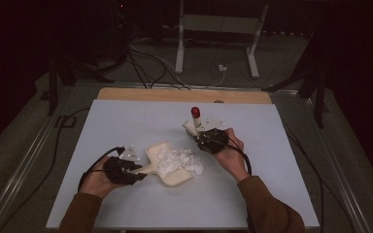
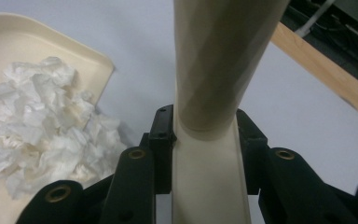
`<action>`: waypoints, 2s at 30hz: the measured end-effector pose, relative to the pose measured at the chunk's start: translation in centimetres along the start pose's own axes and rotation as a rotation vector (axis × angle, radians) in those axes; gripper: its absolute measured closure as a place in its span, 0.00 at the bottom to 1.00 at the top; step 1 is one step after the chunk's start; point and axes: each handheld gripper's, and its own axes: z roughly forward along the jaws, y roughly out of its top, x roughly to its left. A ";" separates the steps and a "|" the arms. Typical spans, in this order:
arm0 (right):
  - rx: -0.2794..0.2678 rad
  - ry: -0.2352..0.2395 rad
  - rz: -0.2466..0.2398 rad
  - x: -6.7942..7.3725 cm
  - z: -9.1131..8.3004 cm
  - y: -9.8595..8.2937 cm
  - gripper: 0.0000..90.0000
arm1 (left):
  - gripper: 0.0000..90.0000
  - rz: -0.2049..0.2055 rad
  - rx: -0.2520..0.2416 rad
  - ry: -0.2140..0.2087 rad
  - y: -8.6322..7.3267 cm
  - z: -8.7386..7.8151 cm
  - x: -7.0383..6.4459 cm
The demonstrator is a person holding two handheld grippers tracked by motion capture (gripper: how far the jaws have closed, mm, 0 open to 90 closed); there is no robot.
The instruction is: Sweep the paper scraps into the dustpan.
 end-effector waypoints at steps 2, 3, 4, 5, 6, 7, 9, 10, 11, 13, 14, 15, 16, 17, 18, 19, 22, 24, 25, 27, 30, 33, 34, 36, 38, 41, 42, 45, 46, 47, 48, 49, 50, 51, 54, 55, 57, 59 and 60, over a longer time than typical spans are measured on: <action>0.009 -0.006 0.017 -0.1 -0.2 -0.2 0.74 | 0.73 0.004 0.002 -0.002 -0.1 -0.1 -0.1; 0.014 -0.011 0.023 -0.1 -0.3 -0.4 0.74 | 0.73 0.004 0.002 -0.002 -0.1 -0.1 -0.1; 0.020 -0.016 0.031 -0.2 -0.4 -0.6 0.74 | 0.73 0.006 0.002 -0.002 -0.1 -0.1 -0.1; 0.029 -0.019 0.048 -0.2 -0.5 -0.7 0.74 | 0.73 0.004 0.001 -0.004 -0.2 -0.1 -0.2; 0.036 -0.018 0.061 -0.2 -0.5 -0.9 0.74 | 0.73 0.007 0.004 -0.003 -0.2 -0.2 -0.2; 0.041 -0.015 0.074 -0.3 -0.6 -1.0 0.74 | 0.73 0.008 0.002 -0.003 -0.2 -0.2 -0.3; 0.053 -0.020 0.096 -0.3 -0.7 -1.3 0.74 | 0.73 0.012 0.004 -0.004 -0.2 -0.2 -0.4; 0.058 -0.026 0.095 -0.3 -0.8 -1.5 0.74 | 0.73 0.011 0.003 -0.003 -0.2 -0.2 -0.5; 0.057 -0.033 0.101 -0.2 -0.9 -1.6 0.74 | 0.73 0.009 0.002 -0.003 -0.2 -0.2 -0.5; 0.058 -0.045 0.121 -0.1 -1.0 -1.8 0.74 | 0.73 0.012 0.005 -0.004 -0.2 -0.2 -0.6; 0.061 -0.044 0.130 0.0 -1.1 -1.9 0.74 | 0.73 0.013 0.006 -0.004 -0.2 -0.2 -0.6; 0.063 -0.045 0.139 0.1 -1.1 -1.9 0.74 | 0.73 0.014 0.007 -0.004 -0.2 -0.2 -0.6; 0.066 -0.045 0.147 0.3 -1.2 -2.0 0.74 | 0.73 0.015 0.007 -0.004 -0.2 -0.2 -0.6; 0.065 -0.041 0.156 0.4 -1.2 -2.1 0.74 | 0.73 0.016 0.009 -0.004 -0.2 -0.2 -0.6; 0.064 -0.032 0.163 0.5 -1.2 -2.1 0.74 | 0.73 0.016 0.008 -0.005 -0.1 -0.2 -0.7; 0.063 -0.023 0.176 0.7 -1.3 -2.2 0.74 | 0.73 0.016 0.007 -0.005 -0.1 -0.2 -0.7; 0.061 -0.015 0.194 1.1 -1.4 -2.3 0.74 | 0.73 0.018 0.009 -0.005 -0.1 -0.2 -0.7; 0.061 -0.012 0.194 1.4 -1.5 -2.3 0.74 | 0.73 0.019 0.010 -0.003 -0.1 -0.2 -0.8; 0.061 -0.012 0.196 1.6 -1.5 -2.3 0.74 | 0.73 0.018 0.009 -0.002 -0.1 -0.1 -0.8; 0.061 -0.013 0.196 1.9 -1.5 -2.3 0.74 | 0.73 0.020 0.008 -0.001 0.0 -0.1 -0.8; 0.061 -0.019 0.199 2.4 -1.5 -2.3 0.74 | 0.73 0.020 0.008 -0.002 0.1 0.0 -0.9; 0.060 -0.022 0.206 2.8 -1.5 -2.3 0.74 | 0.73 0.021 0.007 -0.003 0.2 0.1 -0.9; 0.061 -0.029 0.207 3.0 -1.5 -2.2 0.74 | 0.73 0.021 0.005 -0.003 0.2 0.2 -0.9; 0.062 -0.031 0.211 3.2 -1.5 -2.2 0.74 | 0.73 0.022 0.006 -0.003 0.3 0.2 -0.9; 0.059 -0.023 0.213 3.5 -1.4 -2.1 0.74 | 0.73 0.020 0.004 -0.005 0.3 0.2 -0.9; 0.058 -0.016 0.211 3.8 -1.4 -1.9 0.74 | 0.73 0.020 0.003 -0.006 0.3 0.3 -0.9; 0.059 -0.016 0.208 3.9 -1.4 -1.9 0.74 | 0.73 0.017 0.002 -0.007 0.3 0.3 -0.9; 0.058 -0.013 0.205 4.1 -1.3 -1.8 0.74 | 0.73 0.017 0.001 -0.008 0.4 0.4 -0.9; 0.058 -0.013 0.205 4.1 -1.3 -1.7 0.74 | 0.73 0.019 0.002 -0.007 0.4 0.4 -0.9; 0.057 -0.012 0.205 4.1 -1.3 -1.7 0.74 | 0.73 0.020 0.002 -0.008 0.4 0.4 -0.9; 0.056 -0.010 0.208 4.1 -1.3 -1.7 0.74 | 0.73 0.021 0.003 -0.007 0.4 0.4 -0.9; 0.056 -0.007 0.209 4.2 -1.3 -1.7 0.74 | 0.73 0.021 0.002 -0.007 0.4 0.4 -0.9; 0.056 -0.006 0.212 4.2 -1.3 -1.6 0.74 | 0.73 0.020 0.002 -0.007 0.4 0.4 -0.9; 0.056 -0.006 0.212 4.2 -1.3 -1.6 0.74 | 0.73 0.020 0.002 -0.007 0.4 0.4 -0.9; 0.055 0.001 0.217 4.3 -1.3 -1.6 0.74 | 0.73 0.021 0.002 -0.006 0.5 0.4 -0.9; 0.055 0.004 0.219 4.3 -1.3 -1.6 0.74 | 0.73 0.020 0.002 -0.007 0.5 0.4 -0.9; 0.053 0.010 0.222 4.3 -1.3 -1.5 0.74 | 0.73 0.018 0.001 -0.007 0.5 0.5 -1.0; 0.052 0.012 0.221 4.3 -1.3 -1.5 0.74 | 0.73 0.019 0.000 -0.007 0.5 0.5 -1.0; 0.052 0.014 0.221 4.4 -1.3 -1.4 0.74 | 0.73 0.019 0.001 -0.007 0.5 0.5 -1.0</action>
